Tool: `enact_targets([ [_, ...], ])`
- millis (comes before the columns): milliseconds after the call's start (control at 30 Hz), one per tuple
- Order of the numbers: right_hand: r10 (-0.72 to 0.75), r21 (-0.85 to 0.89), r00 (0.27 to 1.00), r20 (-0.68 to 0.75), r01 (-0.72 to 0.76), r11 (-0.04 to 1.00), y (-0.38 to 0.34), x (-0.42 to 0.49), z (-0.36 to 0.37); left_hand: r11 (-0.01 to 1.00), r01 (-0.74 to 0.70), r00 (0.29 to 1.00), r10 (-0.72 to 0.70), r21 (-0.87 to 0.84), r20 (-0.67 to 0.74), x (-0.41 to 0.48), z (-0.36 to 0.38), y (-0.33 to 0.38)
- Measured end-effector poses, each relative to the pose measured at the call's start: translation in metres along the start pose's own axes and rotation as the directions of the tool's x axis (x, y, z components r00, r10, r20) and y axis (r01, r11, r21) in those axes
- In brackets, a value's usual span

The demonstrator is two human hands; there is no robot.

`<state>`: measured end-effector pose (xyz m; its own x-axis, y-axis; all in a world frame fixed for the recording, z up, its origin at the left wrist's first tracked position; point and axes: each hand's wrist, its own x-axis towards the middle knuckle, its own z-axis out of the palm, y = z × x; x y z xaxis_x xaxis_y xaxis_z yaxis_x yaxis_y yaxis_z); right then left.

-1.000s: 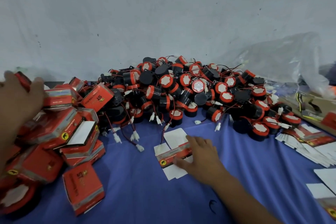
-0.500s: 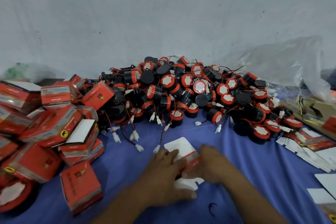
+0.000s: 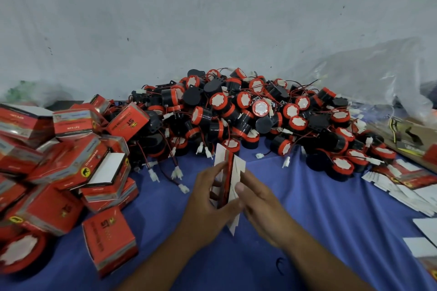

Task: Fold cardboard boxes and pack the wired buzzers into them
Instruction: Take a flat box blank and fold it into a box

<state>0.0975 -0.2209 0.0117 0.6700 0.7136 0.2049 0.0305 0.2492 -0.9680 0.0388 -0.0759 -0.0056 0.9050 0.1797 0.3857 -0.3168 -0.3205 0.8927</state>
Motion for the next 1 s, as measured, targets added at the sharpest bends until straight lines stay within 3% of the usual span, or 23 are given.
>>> enact_targets([
  [100,-0.021,-0.058,0.998,0.066,0.025,0.998,0.0,0.001,0.002,0.998,0.019,1.0,-0.02,-0.055,-0.011,0.003,-0.006,0.003],
  [300,0.09,-0.238,0.976,0.198,-0.042,0.97,0.0,0.004,0.001,0.979,0.112,0.992,-0.122,-0.172,-0.045,0.007,-0.016,0.007],
  [500,0.07,-0.159,0.981,0.18,-0.042,0.986,0.001,0.003,0.006,0.917,0.213,0.977,-0.21,-0.336,0.045,0.008,-0.012,0.006],
  [600,0.095,-0.11,0.99,0.109,-0.083,0.99,0.005,0.002,0.007,0.837,0.246,0.969,-0.221,-0.489,0.11,0.009,-0.014,0.005],
  [700,0.005,-0.197,0.999,-0.037,-0.012,0.98,0.009,0.003,0.008,0.756,0.284,0.958,-0.198,-0.59,0.208,0.008,-0.022,-0.002],
  [800,-0.081,-0.323,0.976,-0.203,0.012,0.946,0.013,0.007,0.006,0.727,0.304,0.947,-0.161,-0.616,0.277,0.007,-0.03,-0.009],
  [1000,-0.166,-0.398,0.885,-0.434,-0.023,0.917,0.015,0.008,0.001,0.676,0.393,0.917,-0.236,-0.623,0.322,0.006,-0.036,-0.012],
])
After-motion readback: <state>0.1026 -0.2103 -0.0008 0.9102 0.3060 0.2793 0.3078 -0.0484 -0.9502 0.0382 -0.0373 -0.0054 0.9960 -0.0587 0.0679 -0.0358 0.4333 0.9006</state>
